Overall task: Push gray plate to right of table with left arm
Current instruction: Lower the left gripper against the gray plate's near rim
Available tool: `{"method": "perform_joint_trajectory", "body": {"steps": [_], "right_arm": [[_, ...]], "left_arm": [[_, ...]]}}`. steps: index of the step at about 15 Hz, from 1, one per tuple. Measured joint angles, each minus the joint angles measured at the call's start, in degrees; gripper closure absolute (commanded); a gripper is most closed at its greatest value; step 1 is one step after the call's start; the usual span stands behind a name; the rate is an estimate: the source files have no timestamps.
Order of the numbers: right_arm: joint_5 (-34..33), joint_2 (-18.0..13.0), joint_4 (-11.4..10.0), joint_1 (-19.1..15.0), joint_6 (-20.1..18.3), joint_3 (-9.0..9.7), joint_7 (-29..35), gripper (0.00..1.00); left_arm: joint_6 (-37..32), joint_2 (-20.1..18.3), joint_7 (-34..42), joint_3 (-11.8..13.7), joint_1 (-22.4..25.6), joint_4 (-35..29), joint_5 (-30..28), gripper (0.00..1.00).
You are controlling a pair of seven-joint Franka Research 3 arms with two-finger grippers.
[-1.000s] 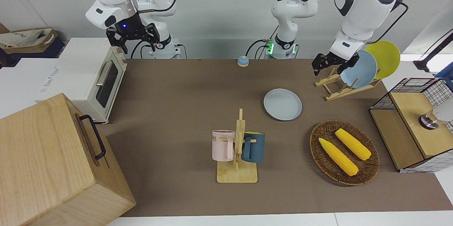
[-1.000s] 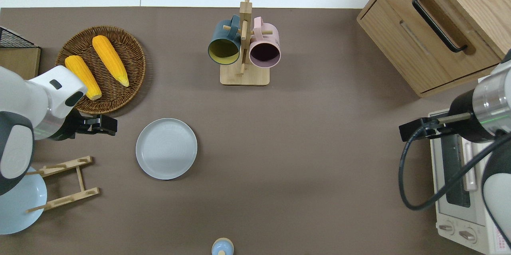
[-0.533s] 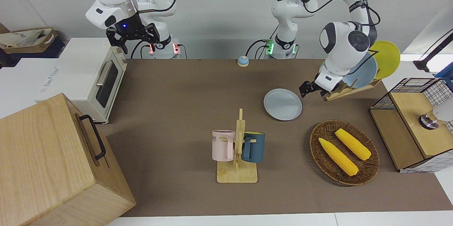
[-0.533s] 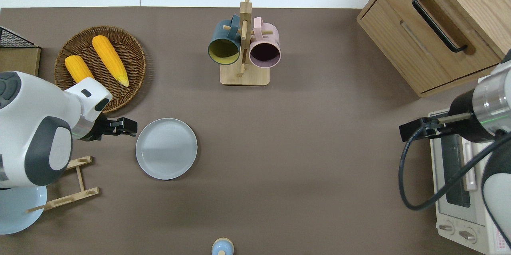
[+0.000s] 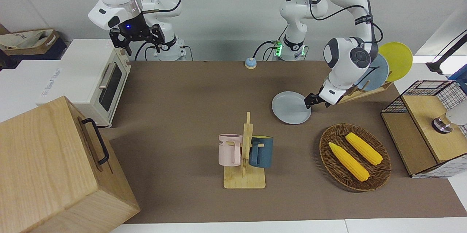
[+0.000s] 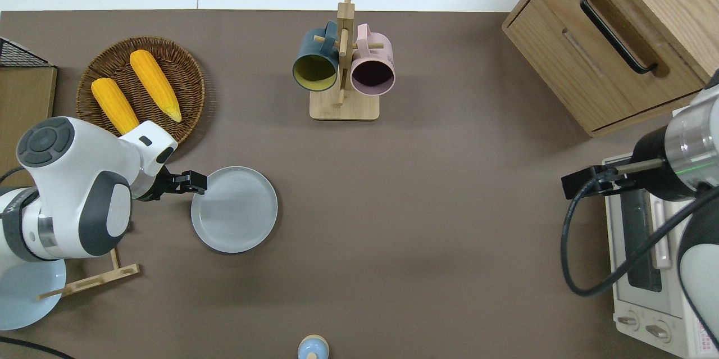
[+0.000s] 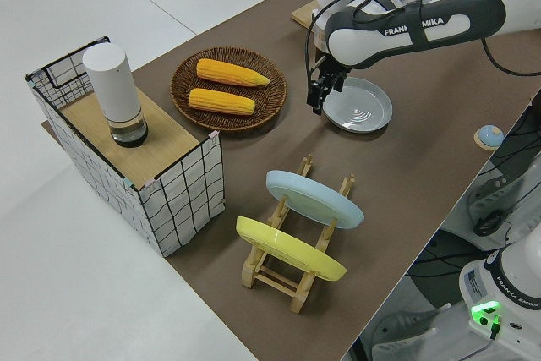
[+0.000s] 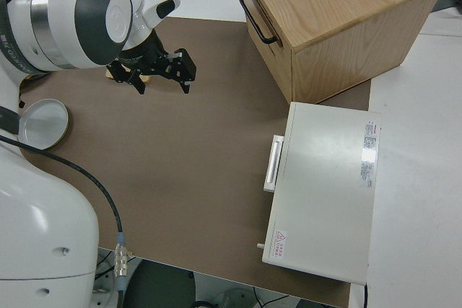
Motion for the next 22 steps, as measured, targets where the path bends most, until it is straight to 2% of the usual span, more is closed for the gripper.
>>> {"method": "perform_joint_trajectory", "body": {"steps": [7,9,10,12,18,22], "right_arm": [[0.0,0.0,0.0,0.0,0.0,0.0,0.0,0.017],[0.0,0.0,0.0,0.0,0.0,0.0,0.0,0.017],[0.0,0.0,0.0,0.0,0.0,0.0,0.0,0.017],[0.0,0.0,0.0,0.0,0.0,0.0,0.0,0.017],[0.0,0.0,0.0,0.0,0.0,0.0,0.0,0.017],[0.0,0.0,0.0,0.0,0.0,0.0,0.0,0.017]], "left_arm": [[0.4,2.7,0.0,-0.4,-0.6,-0.2,0.0,0.02],[0.5,3.8,0.0,-0.6,-1.1,-0.5,0.0,0.17],[0.6,4.3,0.0,-0.6,-1.4,-0.6,0.0,0.34],[0.7,5.0,0.0,-0.6,-2.0,-0.9,0.0,0.54],[0.7,4.8,-0.1,-0.5,-2.3,-0.9,0.0,0.76],[0.7,4.7,-0.1,-0.4,-2.3,-0.9,0.0,0.84]]}}
